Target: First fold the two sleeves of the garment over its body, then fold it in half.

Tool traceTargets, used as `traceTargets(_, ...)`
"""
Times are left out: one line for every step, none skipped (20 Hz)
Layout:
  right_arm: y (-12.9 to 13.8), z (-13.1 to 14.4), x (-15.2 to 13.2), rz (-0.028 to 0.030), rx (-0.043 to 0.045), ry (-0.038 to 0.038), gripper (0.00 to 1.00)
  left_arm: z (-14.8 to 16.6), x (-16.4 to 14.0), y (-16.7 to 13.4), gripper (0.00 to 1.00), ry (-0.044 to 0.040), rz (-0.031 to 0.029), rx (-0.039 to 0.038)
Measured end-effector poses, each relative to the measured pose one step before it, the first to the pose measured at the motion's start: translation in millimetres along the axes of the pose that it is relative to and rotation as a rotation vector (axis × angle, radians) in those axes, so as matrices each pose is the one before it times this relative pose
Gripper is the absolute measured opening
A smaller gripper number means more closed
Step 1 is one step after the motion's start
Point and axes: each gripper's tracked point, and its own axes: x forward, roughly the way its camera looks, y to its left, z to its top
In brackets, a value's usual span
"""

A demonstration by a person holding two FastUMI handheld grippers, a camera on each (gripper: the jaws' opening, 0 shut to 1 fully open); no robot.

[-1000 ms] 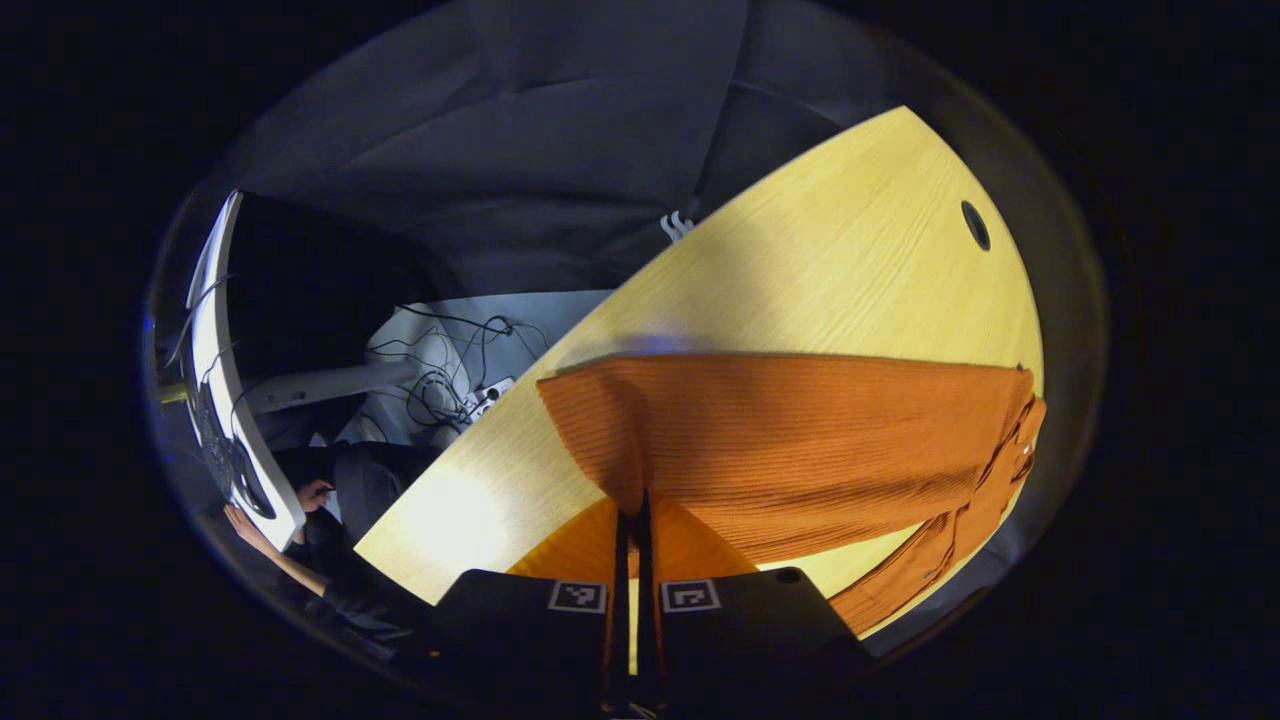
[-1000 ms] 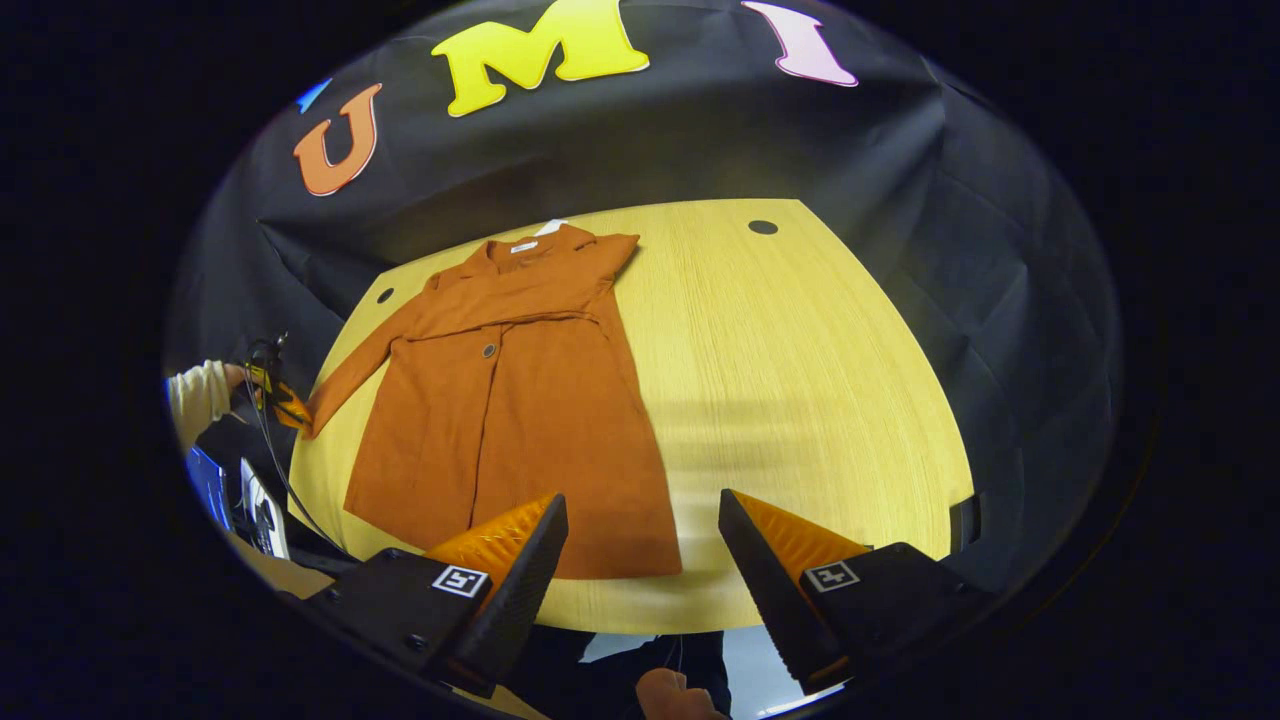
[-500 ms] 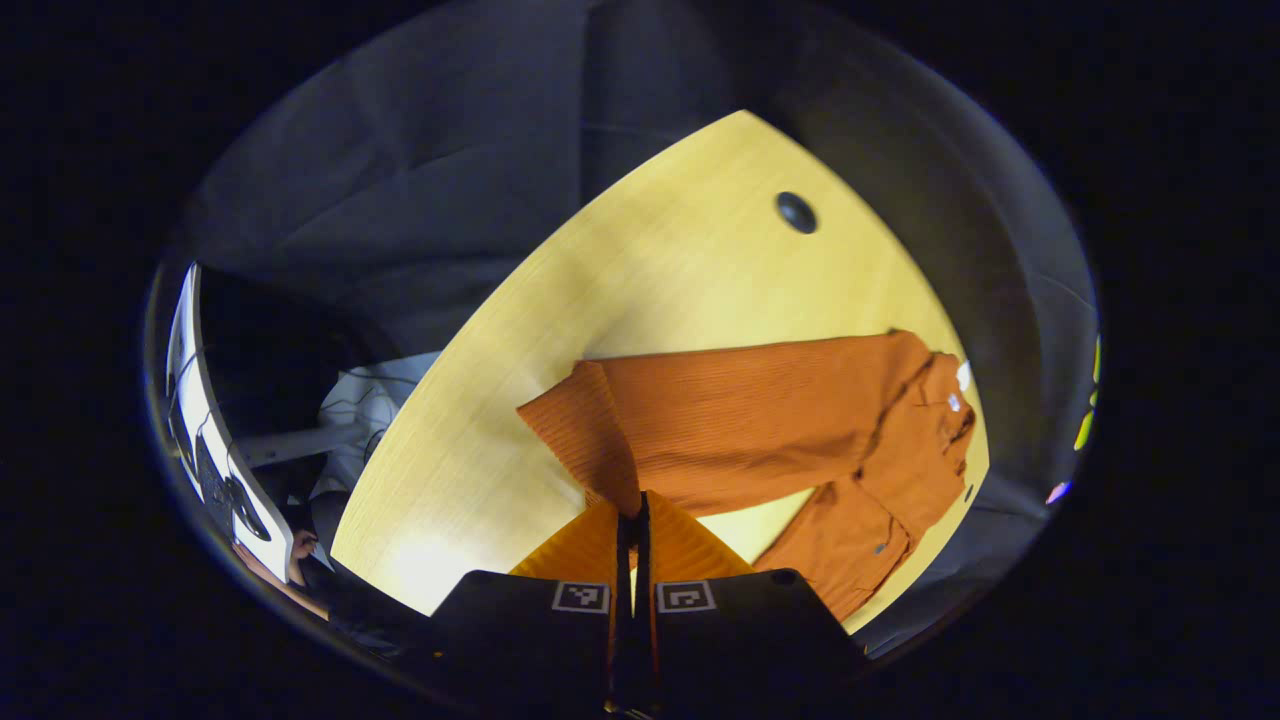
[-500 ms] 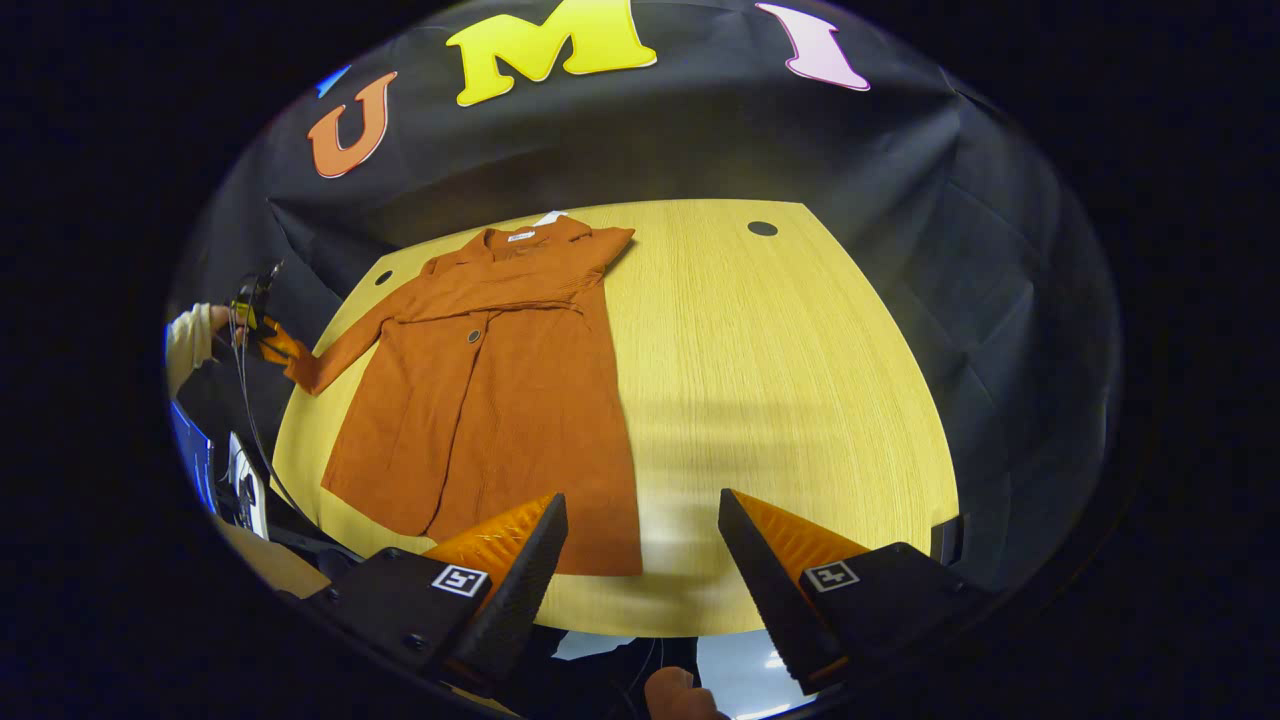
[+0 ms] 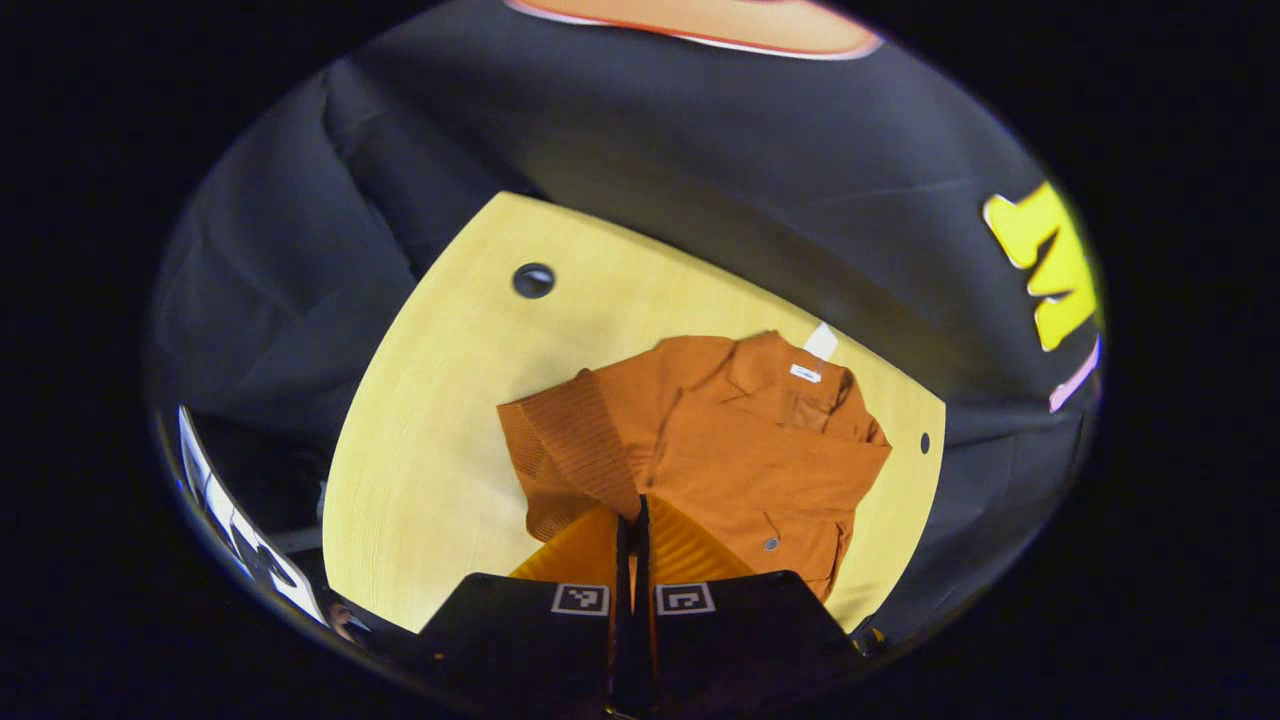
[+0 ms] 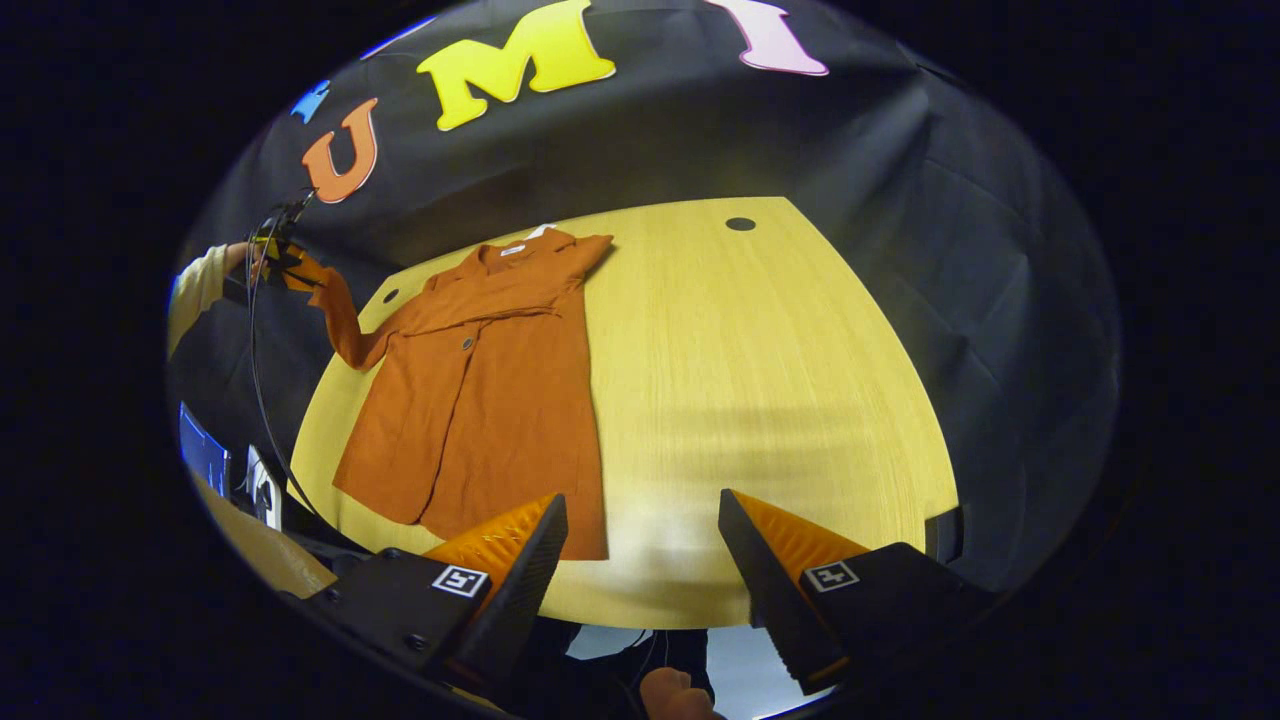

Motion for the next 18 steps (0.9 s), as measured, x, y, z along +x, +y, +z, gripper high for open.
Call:
traceTargets(-7.71,-0.85,-2.30,-0.00353,0.00827,-0.00629,0.98,1.26,0.83,-18.38,0.03,-0.00533,0.00627,0.02830)
traceTargets(-8.67,-0.79,-2.33,-0.00793,0.01064,-0.00469,0.98,1.89,3.36,-16.84,0.03,-0.00789,0.00934,0.02683)
traceTargets(-8.40,0.01,-1.90,-0.00207,0.01473,-0.00478,0.98,2.19,4.05,-19.92,0.03,-0.00535,0.00173,0.02357)
traceTargets(-6.90,-0.48,-3.12,0.00055,0.01621,-0.00452,0.98,-0.72,9.00,-23.88,0.03,0.00079,-0.00867,0.01270)
traceTargets(-7.80,-0.47,-4.37,-0.00196,0.01372,-0.00978,0.94,-3.99,7.14,-25.81,0.03,0.00919,-0.01686,0.00615)
traceTargets(-9.56,4.32,-1.77,-0.00915,0.01282,-0.02582,0.98,-4.37,11.74,-28.42,0.03,0.01655,-0.02357,0.00136)
traceTargets(-18.10,1.04,0.25,-0.02480,0.01608,-0.02018,0.98,-8.12,15.16,-32.60,0.03,0.02753,-0.01555,0.01996)
traceTargets(-10.46,-1.29,-1.48,-0.01191,0.01574,0.00140,0.98,-3.89,11.66,-23.66,0.03,0.01423,-0.00968,0.03024)
traceTargets(-12.14,-2.10,-4.52,-0.01248,0.01840,0.00532,0.98,-1.66,12.49,-20.56,0.03,0.00797,-0.00067,0.03354)
traceTargets(-14.51,-2.61,-4.87,-0.01598,0.01590,0.00169,0.98,-1.56,12.40,-18.19,0.03,0.01262,0.00345,0.02495)
traceTargets(-14.04,-1.37,-2.46,-0.01598,0.01484,-0.00230,0.98,-2.15,13.39,-17.45,0.03,0.02020,-0.00066,0.01074)
traceTargets(-13.62,-2.34,-2.85,-0.02108,0.01062,-0.00440,0.98,-3.81,13.75,-17.19,0.04,0.03171,-0.00815,0.00273)
traceTargets(-12.87,-0.31,-1.56,-0.02037,0.00648,-0.00703,0.98,-3.02,13.37,-14.74,0.04,0.02921,-0.00449,0.00025)
traceTargets(-11.09,-1.90,-0.12,-0.02757,0.00525,0.00001,0.98,0.61,12.16,-9.49,0.05,0.01737,0.01709,-0.00054)
traceTargets(-11.43,-2.11,-1.25,-0.02216,0.00950,-0.00104,0.99,3.04,10.45,-9.41,0.05,0.01012,0.01179,0.00391)
traceTargets(-10.99,-3.37,-0.88,-0.01821,0.01663,0.00002,0.99,4.00,8.54,-9.22,0.05,0.00645,0.00543,-0.00024)
traceTargets(-10.65,-5.34,-1.63,-0.01384,0.01895,0.00722,0.98,3.99,7.12,-9.60,0.05,0.00896,-0.00285,-0.00624)
traceTargets(-8.47,-5.00,-0.12,-0.01274,0.01766,0.00982,0.98,4.93,5.33,-7.65,0.05,0.00429,0.00112,-0.00944)
